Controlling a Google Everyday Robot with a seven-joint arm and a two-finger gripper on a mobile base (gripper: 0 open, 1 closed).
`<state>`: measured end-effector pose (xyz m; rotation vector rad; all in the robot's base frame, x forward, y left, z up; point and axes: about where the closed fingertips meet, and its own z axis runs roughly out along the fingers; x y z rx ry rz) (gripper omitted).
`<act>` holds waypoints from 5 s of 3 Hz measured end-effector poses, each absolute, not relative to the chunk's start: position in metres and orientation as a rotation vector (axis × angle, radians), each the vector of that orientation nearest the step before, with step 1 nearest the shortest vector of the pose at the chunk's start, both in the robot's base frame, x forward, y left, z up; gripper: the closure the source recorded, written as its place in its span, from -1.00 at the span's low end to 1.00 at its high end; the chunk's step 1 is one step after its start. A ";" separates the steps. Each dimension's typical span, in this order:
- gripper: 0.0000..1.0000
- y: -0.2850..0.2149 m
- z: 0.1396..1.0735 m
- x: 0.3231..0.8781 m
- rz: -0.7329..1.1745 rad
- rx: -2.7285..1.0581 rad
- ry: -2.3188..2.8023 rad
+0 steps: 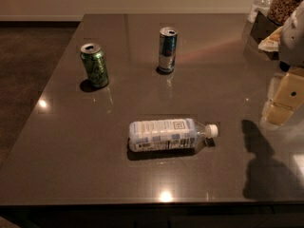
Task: Place blue plastic bottle upright
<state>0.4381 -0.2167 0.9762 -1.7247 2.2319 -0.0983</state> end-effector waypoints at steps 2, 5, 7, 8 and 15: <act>-1.00 -0.210 0.976 0.440 -0.086 -1.746 2.218; -1.00 -0.111 0.935 0.435 -0.020 -1.926 2.099; -1.00 -0.071 0.885 0.424 0.027 -2.051 2.061; -1.00 -0.064 0.867 0.424 0.066 -2.099 2.051; 1.00 -0.067 0.938 0.485 -0.205 -2.458 1.192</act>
Offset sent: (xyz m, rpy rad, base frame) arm 0.0031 0.0138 -0.0068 0.0077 0.0382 0.0476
